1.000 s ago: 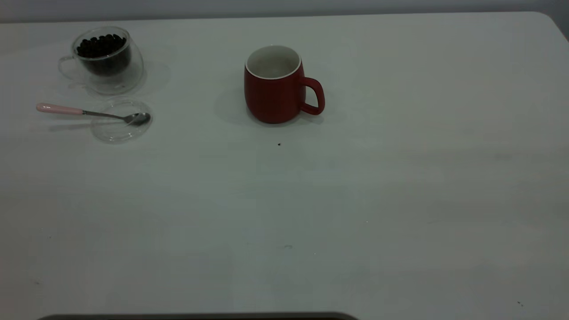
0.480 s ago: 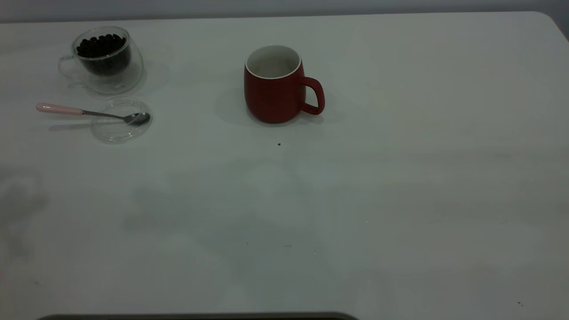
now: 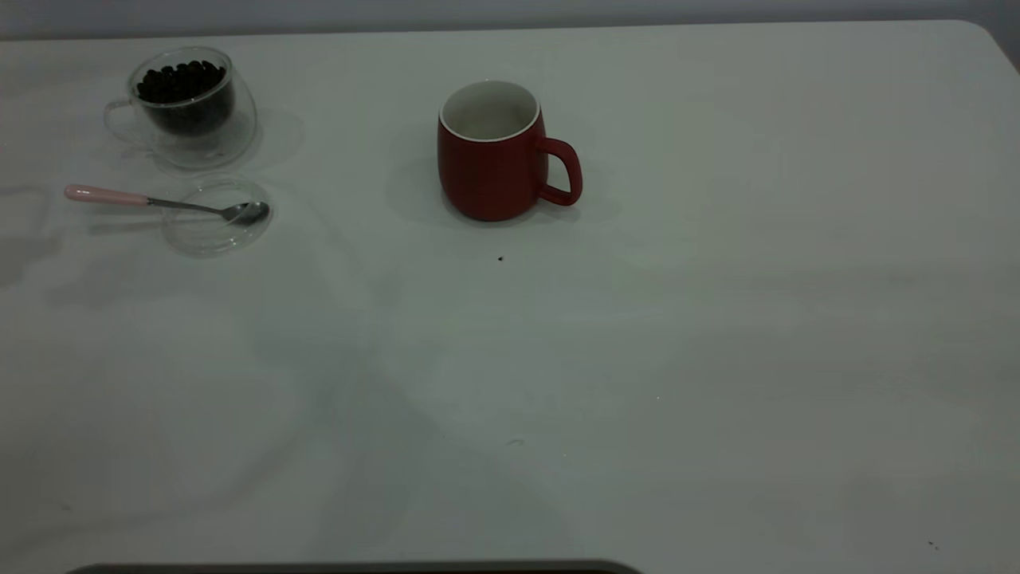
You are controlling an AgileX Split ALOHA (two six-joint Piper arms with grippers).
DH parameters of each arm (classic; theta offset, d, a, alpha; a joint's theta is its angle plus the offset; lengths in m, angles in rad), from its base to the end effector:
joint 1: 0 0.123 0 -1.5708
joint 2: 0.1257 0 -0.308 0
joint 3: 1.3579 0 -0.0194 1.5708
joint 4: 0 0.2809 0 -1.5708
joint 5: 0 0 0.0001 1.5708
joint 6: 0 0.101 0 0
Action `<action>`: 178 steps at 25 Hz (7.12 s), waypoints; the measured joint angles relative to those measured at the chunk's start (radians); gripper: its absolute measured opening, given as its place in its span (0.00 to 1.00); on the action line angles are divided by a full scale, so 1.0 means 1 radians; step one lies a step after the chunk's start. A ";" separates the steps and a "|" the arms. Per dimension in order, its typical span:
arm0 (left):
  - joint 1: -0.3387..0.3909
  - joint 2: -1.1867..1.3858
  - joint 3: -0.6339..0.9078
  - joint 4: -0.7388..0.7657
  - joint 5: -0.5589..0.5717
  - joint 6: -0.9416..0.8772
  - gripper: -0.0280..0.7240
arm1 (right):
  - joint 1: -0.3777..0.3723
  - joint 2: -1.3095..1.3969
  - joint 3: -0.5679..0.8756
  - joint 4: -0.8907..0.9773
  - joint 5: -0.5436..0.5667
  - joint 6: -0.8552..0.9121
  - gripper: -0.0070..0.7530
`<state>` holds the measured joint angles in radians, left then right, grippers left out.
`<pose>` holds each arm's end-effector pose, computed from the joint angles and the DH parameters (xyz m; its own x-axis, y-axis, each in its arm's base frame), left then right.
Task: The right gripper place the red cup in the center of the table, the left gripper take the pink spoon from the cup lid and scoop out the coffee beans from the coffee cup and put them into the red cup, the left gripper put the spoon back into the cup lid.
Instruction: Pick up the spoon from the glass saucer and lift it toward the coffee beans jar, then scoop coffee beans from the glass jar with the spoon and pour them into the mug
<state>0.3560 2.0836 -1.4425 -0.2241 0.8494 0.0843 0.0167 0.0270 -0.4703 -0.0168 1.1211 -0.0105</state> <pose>0.4280 0.1412 0.1411 -0.8997 -0.4030 -0.1680 -0.3750 0.9103 -0.1755 0.0119 -0.0013 0.2724 -0.5566 -0.0271 -0.8304 -0.0140 0.9996 -0.0232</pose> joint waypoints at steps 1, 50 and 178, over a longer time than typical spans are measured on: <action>0.018 0.034 -0.022 -0.052 0.011 0.050 0.70 | 0.000 0.000 0.000 0.000 0.000 0.000 0.58; 0.056 0.442 -0.173 -0.701 -0.055 1.010 0.86 | 0.000 0.000 0.000 0.000 0.000 0.000 0.58; 0.166 0.485 -0.271 -1.006 0.234 0.826 0.20 | 0.000 0.000 0.000 0.000 0.000 0.000 0.58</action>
<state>0.5224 2.5684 -1.7137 -1.2302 1.0830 0.9105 0.0167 0.0270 -0.4703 -0.0168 1.1211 -0.0105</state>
